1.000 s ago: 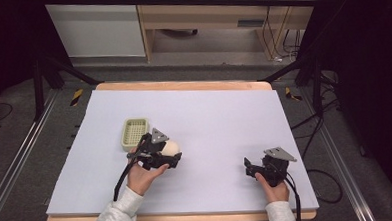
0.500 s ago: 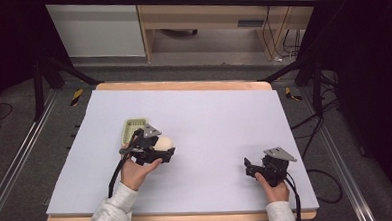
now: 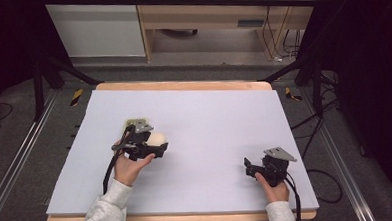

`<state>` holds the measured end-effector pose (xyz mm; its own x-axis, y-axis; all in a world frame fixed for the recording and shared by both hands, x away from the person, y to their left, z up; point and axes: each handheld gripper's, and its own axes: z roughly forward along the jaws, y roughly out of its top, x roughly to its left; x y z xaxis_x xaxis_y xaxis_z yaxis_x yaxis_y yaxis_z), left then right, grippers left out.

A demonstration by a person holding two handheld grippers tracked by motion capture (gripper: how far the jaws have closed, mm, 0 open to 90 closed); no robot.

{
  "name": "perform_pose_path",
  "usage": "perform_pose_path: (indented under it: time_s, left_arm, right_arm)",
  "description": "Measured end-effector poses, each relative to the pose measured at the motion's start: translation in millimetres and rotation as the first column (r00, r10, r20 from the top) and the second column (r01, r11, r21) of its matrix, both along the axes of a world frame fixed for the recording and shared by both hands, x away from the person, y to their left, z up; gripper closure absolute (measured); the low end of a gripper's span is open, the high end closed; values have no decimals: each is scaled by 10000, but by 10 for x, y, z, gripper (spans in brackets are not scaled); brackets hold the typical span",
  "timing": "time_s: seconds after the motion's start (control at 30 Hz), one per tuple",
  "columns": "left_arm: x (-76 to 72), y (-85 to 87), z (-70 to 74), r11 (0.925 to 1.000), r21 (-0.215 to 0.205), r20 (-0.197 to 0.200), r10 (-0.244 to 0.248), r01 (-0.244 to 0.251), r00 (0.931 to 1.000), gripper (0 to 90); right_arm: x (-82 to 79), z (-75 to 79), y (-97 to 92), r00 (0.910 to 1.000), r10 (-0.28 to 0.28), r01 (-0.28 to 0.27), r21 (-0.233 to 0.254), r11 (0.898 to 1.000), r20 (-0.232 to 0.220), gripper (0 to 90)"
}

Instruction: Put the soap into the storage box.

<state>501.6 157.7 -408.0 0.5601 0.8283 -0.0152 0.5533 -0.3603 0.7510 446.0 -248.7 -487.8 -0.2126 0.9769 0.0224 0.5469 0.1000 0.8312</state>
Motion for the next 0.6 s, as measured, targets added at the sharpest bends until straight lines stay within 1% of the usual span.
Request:
perform_pose_path:
  time_s: [0.33, 0.37, 0.47, 0.5, 0.6]
  left_arm:
    - [66, 74, 22, 9998, 108, 19, 189, -189, 9998, 243]
    - [80, 84, 34, 9996, 231, 18, 180, -180, 9998, 244]
    - [96, 91, 38, 9995, 237, 43, 215, -216, 9998, 243]
    - [114, 99, 37, 9990, 352, 40, 276, -278, 9996, 243]
    - [130, 111, 35, 9988, 385, 36, 316, -318, 9995, 243]
  right_arm:
    - [3, -1, -1, 10000, 4, -4, 13, 10000, -23, 47]
    - [2, -1, 0, 10000, -14, 15, 30, 10000, -39, 47]
    - [2, -1, 0, 10000, -11, 12, 31, 10000, -31, 47]
    - [2, -1, 0, 10000, -14, 14, 35, 10000, -40, 47]
    - [4, -1, -2, 10000, 3, -2, 30, 10000, -46, 47]
